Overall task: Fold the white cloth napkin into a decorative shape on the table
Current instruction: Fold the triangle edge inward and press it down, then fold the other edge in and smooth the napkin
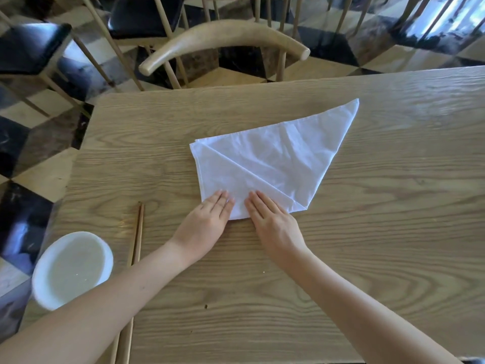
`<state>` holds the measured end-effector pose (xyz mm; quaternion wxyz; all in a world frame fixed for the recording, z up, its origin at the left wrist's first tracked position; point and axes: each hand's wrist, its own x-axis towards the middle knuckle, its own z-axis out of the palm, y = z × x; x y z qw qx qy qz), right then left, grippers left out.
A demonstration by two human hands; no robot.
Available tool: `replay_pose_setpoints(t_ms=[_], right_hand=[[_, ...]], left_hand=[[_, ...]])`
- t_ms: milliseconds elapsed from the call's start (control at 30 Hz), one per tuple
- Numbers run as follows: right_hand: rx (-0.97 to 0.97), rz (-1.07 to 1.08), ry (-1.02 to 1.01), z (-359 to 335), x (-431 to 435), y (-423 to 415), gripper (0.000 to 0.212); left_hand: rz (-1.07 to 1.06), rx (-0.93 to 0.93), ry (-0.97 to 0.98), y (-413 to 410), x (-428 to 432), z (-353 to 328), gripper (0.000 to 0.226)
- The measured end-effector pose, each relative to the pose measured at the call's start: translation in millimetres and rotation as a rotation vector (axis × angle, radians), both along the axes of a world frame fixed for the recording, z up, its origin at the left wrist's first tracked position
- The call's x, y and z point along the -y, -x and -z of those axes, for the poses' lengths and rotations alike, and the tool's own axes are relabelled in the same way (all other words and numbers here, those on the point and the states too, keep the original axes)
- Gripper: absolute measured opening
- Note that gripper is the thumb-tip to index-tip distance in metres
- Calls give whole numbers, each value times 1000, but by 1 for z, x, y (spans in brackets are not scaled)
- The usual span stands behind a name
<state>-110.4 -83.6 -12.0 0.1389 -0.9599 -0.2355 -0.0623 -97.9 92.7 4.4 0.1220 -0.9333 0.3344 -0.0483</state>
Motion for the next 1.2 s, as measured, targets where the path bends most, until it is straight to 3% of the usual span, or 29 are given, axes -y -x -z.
replay_pose_setpoints(t_ms=[133,233,300,367,467,600,667,767,867,1000,1200], right_hand=[[62,19,-30,1,9,-1,46],[77,1,-101,-1,14,-2,36],[86,-39,-120,-4,20,-1,24],[73,-91,-128,-9,31,4,30],[62,-174,-134,-11,60,17,33],[40,-199,-82,-5,114,39,25],[16,-171,-63,-3,137,45,26],[-47,-127,-45,-4,150,49,36],[-109,-55,-131,-5,148,51,35],[-118,116,-353,-6,142,46,33],[-123,333,-274,-5,145,25,27]], left_hand=[[4,-16,-48,6,7,-2,35],[-87,-88,-49,11,11,-12,46],[-135,-106,23,16,15,-20,50],[-128,-92,74,27,22,-26,52],[-57,-69,124,59,44,-23,36],[-73,-259,327,101,84,-21,32],[-176,-399,519,102,84,-22,41],[-417,-376,705,81,57,-15,37],[-597,-333,720,64,28,-7,35],[-686,-399,844,53,13,1,37],[-735,-537,911,39,3,1,26]])
